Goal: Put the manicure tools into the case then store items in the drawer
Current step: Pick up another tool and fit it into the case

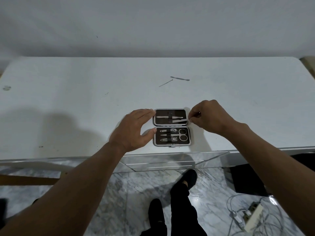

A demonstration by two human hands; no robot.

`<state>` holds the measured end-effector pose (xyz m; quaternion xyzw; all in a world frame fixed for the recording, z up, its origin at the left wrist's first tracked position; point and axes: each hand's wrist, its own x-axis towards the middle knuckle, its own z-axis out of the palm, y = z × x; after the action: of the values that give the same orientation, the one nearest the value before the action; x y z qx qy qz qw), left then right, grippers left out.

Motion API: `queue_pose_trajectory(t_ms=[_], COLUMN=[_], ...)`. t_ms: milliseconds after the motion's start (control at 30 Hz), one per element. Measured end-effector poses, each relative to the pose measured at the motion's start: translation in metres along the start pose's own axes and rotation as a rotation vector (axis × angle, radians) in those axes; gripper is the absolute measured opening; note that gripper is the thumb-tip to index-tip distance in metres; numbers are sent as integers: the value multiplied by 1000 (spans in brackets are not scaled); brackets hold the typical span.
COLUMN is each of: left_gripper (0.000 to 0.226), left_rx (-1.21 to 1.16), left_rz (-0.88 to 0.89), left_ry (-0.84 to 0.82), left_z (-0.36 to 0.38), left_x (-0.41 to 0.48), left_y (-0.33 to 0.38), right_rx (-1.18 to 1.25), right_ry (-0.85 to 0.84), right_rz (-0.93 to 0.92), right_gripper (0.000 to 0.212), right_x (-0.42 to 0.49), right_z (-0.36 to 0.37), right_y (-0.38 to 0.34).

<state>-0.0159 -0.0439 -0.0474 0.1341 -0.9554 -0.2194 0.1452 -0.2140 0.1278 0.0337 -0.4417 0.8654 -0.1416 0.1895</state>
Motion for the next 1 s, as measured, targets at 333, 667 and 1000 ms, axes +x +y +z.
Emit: queue_pose_trajectory(t_ms=[333, 667, 1000], left_gripper=[59, 59, 56], left_rx=[-8, 9, -6], left_rz=[-1, -17, 5], left_ry=[-5, -11, 21], left_z=[0, -2, -3], left_x=[0, 0, 1], left_y=[0, 1, 2], right_rx=[24, -179, -322], right_ry=[-10, -67, -120], right_rz=[-36, -134, -202], right_gripper=[18, 18, 24], right_x=[3, 9, 13], right_z=[9, 6, 8], right_y=[-8, -14, -21])
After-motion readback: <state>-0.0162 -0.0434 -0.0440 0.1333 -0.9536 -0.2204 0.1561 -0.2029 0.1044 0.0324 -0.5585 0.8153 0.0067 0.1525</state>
